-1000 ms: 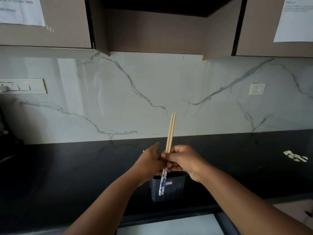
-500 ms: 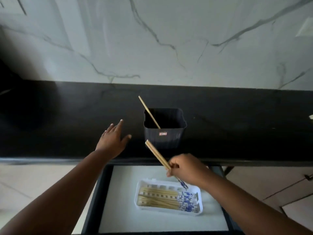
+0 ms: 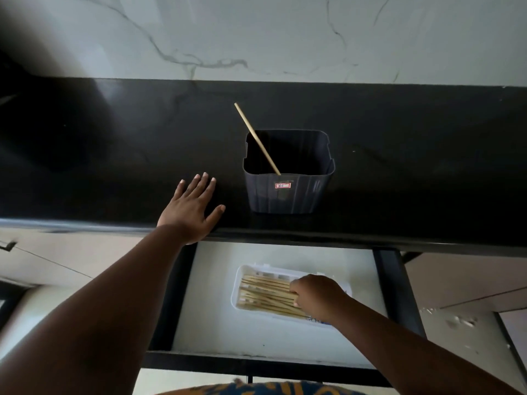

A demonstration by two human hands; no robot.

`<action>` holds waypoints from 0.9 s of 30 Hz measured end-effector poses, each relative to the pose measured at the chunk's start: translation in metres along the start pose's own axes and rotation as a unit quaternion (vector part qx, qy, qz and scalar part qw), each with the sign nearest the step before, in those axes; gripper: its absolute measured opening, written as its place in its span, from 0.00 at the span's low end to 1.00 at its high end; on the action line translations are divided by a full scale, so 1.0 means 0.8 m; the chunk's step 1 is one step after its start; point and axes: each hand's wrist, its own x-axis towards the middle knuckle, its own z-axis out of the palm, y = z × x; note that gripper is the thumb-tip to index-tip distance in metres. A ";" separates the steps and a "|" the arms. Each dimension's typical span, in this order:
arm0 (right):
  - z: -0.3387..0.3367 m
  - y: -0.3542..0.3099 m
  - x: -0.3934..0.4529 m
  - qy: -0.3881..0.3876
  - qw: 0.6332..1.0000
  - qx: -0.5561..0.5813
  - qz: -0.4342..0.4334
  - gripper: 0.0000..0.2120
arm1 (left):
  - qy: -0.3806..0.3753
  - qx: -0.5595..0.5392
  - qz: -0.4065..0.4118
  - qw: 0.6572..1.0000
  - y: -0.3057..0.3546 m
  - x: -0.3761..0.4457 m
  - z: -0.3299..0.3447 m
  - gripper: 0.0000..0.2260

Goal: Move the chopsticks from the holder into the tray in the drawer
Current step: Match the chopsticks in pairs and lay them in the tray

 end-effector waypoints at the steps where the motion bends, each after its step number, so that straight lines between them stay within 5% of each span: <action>1: 0.004 0.001 0.003 -0.007 1.000 -0.002 0.000 0.08 | 0.002 -0.009 0.000 1.000 -0.001 0.000 0.001 0.32; 9: 0.014 0.004 0.020 -0.048 0.998 -0.042 -0.021 0.02 | 0.015 -0.036 -0.002 0.999 -0.001 0.002 -0.003 0.31; 16: 0.014 0.012 0.018 0.032 0.999 -0.004 -0.010 0.13 | 0.014 -0.038 -0.003 0.999 -0.002 0.002 -0.003 0.32; 22: -0.048 -0.003 0.000 -0.023 0.989 0.144 0.021 0.17 | 0.013 -0.036 -0.003 0.999 -0.003 0.003 -0.003 0.33; 27: -0.186 -0.043 -0.053 -0.067 0.946 0.306 -0.086 0.12 | 0.017 -0.043 -0.005 0.999 -0.002 0.002 -0.003 0.35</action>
